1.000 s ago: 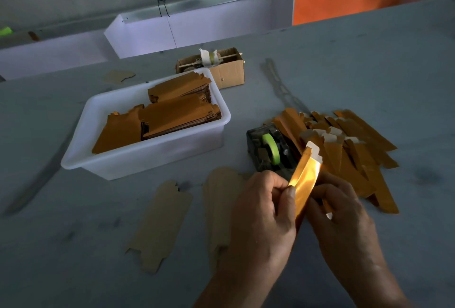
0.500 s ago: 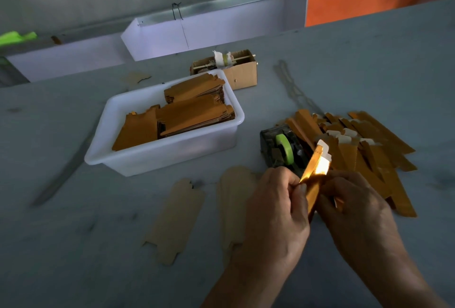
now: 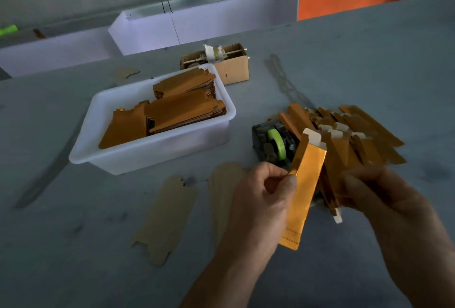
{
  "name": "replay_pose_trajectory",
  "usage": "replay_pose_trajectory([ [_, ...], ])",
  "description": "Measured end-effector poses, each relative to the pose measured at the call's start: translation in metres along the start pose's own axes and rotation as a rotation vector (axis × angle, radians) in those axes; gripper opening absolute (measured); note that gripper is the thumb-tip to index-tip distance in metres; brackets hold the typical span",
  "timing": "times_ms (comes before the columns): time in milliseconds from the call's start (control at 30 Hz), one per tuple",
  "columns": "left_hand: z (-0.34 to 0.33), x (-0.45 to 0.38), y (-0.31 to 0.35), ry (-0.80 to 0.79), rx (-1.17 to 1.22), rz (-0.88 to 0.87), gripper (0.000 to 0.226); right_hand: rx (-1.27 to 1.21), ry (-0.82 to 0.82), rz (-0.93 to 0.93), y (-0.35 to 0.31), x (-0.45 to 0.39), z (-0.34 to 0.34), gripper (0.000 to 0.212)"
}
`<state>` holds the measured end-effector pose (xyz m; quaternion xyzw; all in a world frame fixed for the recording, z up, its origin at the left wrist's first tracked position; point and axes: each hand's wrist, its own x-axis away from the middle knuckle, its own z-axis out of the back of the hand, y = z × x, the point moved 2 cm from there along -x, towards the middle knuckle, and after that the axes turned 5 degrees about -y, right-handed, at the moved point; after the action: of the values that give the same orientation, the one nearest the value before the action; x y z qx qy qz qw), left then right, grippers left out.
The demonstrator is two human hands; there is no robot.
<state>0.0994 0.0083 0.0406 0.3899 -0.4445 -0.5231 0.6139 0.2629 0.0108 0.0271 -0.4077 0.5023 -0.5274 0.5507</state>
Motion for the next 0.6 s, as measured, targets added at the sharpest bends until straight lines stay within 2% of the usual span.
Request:
replay_pose_trajectory([
  [67,0.002,0.005,0.0,-0.002,0.1,0.034,0.01,-0.132,-0.128,-0.012,-0.003,0.003,0.002,0.045],
  [100,0.003,0.008,0.001,-0.011,0.143,0.047,0.011,-0.148,-0.174,0.0,-0.007,0.005,0.001,0.048],
  [200,0.004,0.012,0.002,-0.037,0.243,0.087,0.014,-0.19,-0.273,0.007,-0.018,0.008,-0.006,0.016],
  [400,0.003,0.017,-0.002,0.025,0.265,0.074,0.012,-0.079,-0.362,0.031,-0.03,0.008,-0.016,0.019],
  [600,0.001,0.021,0.003,0.019,0.272,0.08,0.011,-0.03,-0.367,0.042,-0.03,0.005,-0.018,0.023],
])
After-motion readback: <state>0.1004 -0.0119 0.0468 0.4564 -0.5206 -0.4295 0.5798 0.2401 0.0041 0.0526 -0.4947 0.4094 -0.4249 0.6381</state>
